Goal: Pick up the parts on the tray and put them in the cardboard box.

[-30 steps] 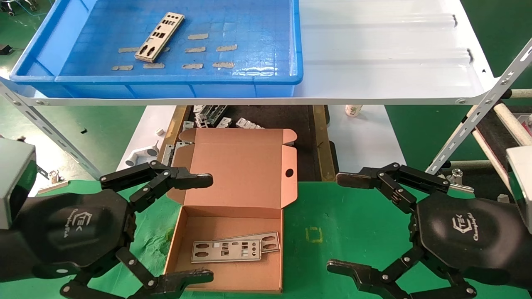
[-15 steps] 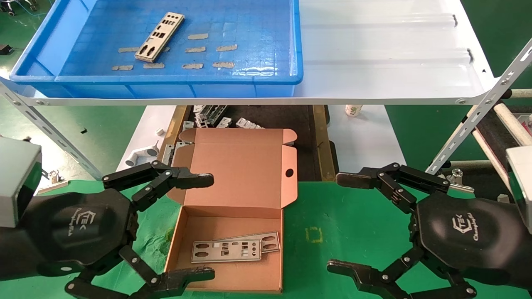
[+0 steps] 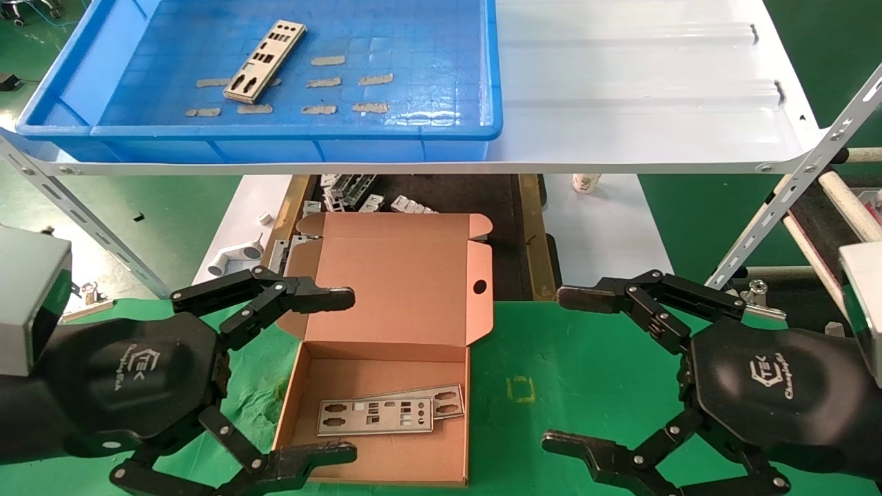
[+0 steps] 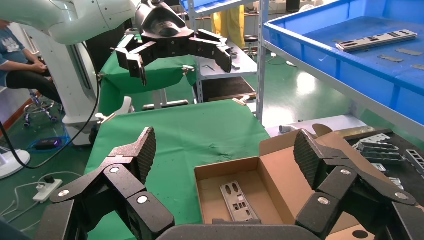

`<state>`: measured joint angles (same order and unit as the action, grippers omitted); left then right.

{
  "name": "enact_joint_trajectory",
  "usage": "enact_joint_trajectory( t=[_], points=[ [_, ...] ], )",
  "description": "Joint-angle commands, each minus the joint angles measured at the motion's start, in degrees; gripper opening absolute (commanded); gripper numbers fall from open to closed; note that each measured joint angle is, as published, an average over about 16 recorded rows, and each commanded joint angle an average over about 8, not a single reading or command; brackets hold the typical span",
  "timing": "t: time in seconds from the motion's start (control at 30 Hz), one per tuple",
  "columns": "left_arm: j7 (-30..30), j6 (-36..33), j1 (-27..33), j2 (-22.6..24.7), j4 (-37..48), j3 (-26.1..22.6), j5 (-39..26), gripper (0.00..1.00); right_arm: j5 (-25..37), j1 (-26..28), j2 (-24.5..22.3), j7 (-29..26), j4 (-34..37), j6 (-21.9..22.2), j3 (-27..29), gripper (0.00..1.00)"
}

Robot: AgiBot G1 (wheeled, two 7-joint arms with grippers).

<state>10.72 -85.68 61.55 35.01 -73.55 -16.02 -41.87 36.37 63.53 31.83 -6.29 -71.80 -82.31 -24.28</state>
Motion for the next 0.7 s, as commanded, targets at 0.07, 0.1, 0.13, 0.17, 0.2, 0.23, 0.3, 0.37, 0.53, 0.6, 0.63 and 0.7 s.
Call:
enact_joint_trajectory(
  t=[0.07, 0.1, 0.13, 0.17, 0.2, 0.23, 0.3, 0.37, 0.53, 0.6, 0.63, 0.7],
  points=[
    [-0.01, 0.00, 0.01, 0.01, 0.02, -0.01, -0.02, 1.00, 0.00, 0.00, 0.00, 0.00, 0.00, 0.00, 0.00, 1.00],
    [-0.01, 0.00, 0.01, 0.01, 0.02, -0.02, -0.02, 1.00, 0.00, 0.00, 0.00, 0.00, 0.00, 0.00, 0.00, 1.00],
    [-0.02, 0.00, 0.02, 0.02, 0.02, -0.02, -0.03, 1.00, 0.00, 0.00, 0.00, 0.00, 0.00, 0.00, 0.00, 1.00],
    [-0.02, 0.00, 0.02, 0.02, 0.03, -0.02, -0.03, 1.00, 0.00, 0.00, 0.00, 0.00, 0.00, 0.00, 0.00, 1.00],
    [-0.03, 0.01, 0.02, 0.03, 0.03, -0.03, -0.04, 1.00, 0.00, 0.00, 0.00, 0.00, 0.00, 0.00, 0.00, 1.00],
    [-0.03, 0.01, 0.03, 0.03, 0.04, -0.03, -0.04, 1.00, 0.00, 0.00, 0.00, 0.00, 0.00, 0.00, 0.00, 1.00],
    [-0.04, 0.01, 0.03, 0.04, 0.04, -0.04, -0.05, 1.00, 0.00, 0.00, 0.00, 0.00, 0.00, 0.00, 0.00, 1.00],
    [-0.04, 0.01, 0.04, 0.04, 0.05, -0.05, -0.05, 1.00, 0.00, 0.00, 0.00, 0.00, 0.00, 0.00, 0.00, 1.00],
    [-0.05, 0.01, 0.05, 0.05, 0.07, -0.07, -0.06, 1.00, 0.00, 0.00, 0.00, 0.00, 0.00, 0.00, 0.00, 1.00],
    [-0.05, 0.01, 0.06, 0.05, 0.08, -0.07, -0.06, 1.00, 0.00, 0.00, 0.00, 0.00, 0.00, 0.00, 0.00, 1.00],
    [-0.05, 0.01, 0.06, 0.05, 0.08, -0.07, -0.06, 1.00, 0.00, 0.00, 0.00, 0.00, 0.00, 0.00, 0.00, 1.00],
    [-0.06, 0.01, 0.06, 0.05, 0.09, -0.08, -0.06, 1.00, 0.00, 0.00, 0.00, 0.00, 0.00, 0.00, 0.00, 1.00]
  ],
)
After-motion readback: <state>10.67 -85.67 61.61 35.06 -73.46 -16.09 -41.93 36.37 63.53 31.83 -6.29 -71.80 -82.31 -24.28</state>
